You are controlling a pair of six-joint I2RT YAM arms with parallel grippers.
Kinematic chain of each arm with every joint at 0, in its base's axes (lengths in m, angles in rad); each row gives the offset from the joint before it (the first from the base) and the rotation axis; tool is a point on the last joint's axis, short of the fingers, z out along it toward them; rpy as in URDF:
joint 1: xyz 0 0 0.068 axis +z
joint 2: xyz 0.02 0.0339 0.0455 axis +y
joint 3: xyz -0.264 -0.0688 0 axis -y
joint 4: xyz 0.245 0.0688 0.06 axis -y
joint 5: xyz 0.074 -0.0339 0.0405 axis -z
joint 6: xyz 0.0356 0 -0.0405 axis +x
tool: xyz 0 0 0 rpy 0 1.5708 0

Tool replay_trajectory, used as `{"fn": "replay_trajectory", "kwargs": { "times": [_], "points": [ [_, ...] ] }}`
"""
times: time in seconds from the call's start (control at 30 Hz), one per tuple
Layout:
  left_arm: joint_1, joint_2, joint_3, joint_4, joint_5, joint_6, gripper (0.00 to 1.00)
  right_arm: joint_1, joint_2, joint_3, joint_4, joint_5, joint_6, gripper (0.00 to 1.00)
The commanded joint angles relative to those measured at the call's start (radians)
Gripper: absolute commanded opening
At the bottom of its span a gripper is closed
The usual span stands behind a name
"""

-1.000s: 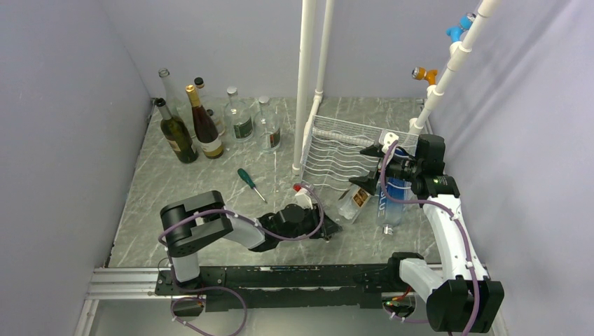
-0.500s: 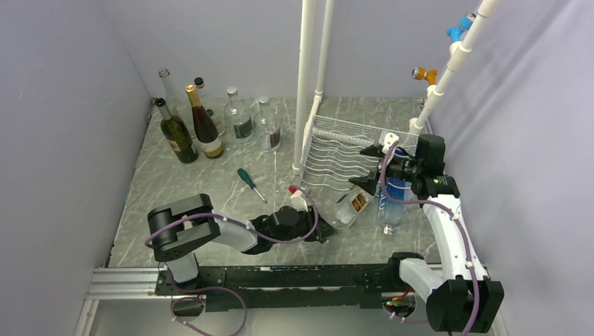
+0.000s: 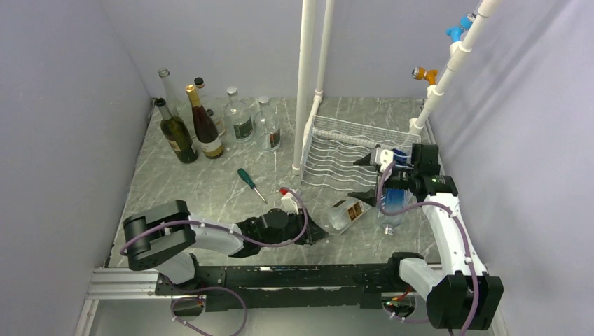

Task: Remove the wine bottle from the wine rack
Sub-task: Pick up the wine bottle from the wine rack.

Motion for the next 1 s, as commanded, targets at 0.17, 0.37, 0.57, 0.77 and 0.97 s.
{"fn": "replay_trajectory", "kwargs": {
  "times": [0.17, 0.37, 0.57, 0.77, 0.97],
  "points": [
    [0.000, -0.173, -0.007, 0.006, -0.025, 0.086, 0.00, 0.058, 0.011, -0.063, -0.323, -0.089, -0.610, 0.99],
    [0.012, -0.237, -0.014, -0.089, -0.055, 0.083, 0.00, 0.196, 0.008, -0.093, -0.272, -0.001, -0.588, 0.99],
    [0.039, -0.294, -0.002, -0.180, -0.050, 0.041, 0.00, 0.299, 0.027, -0.112, -0.239, 0.066, -0.582, 0.99],
    [0.074, -0.339, -0.001, -0.230, -0.034, -0.012, 0.00, 0.375, 0.032, -0.141, -0.143, 0.161, -0.522, 0.99],
    [0.099, -0.351, -0.007, -0.211, 0.000, -0.061, 0.00, 0.447, 0.040, -0.184, 0.014, 0.275, -0.395, 0.99]
  ]
}}
